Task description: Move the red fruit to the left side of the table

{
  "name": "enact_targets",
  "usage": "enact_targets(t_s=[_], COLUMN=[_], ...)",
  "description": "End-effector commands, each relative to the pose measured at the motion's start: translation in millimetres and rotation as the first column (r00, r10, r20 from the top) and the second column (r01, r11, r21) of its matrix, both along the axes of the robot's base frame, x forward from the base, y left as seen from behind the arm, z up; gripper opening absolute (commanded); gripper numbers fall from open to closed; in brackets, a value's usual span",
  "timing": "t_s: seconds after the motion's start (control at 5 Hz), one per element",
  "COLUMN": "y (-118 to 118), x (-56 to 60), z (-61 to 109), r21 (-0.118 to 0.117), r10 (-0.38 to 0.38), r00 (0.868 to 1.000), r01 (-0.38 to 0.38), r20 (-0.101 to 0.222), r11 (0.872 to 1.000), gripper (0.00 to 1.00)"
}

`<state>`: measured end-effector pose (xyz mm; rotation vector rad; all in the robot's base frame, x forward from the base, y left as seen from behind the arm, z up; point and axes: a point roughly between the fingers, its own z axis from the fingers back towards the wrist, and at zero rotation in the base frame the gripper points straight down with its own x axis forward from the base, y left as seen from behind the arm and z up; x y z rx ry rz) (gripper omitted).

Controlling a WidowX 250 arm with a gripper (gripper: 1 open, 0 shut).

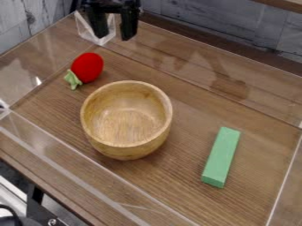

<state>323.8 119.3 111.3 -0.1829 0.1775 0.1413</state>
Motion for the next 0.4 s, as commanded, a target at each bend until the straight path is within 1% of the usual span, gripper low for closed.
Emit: enact_targets(t_s=[0.0,0.2], y=[-2.5,-6.8], x=[4.7,4.7], z=[25.9,24.2], r21=[0.048,0.057], r10=[0.011,0.023], r00=[0.998,0.998], r01=[-0.014,-0.027], r20=[0.068,0.057], r11=[0.999,0.998], gripper=[1.0,1.0])
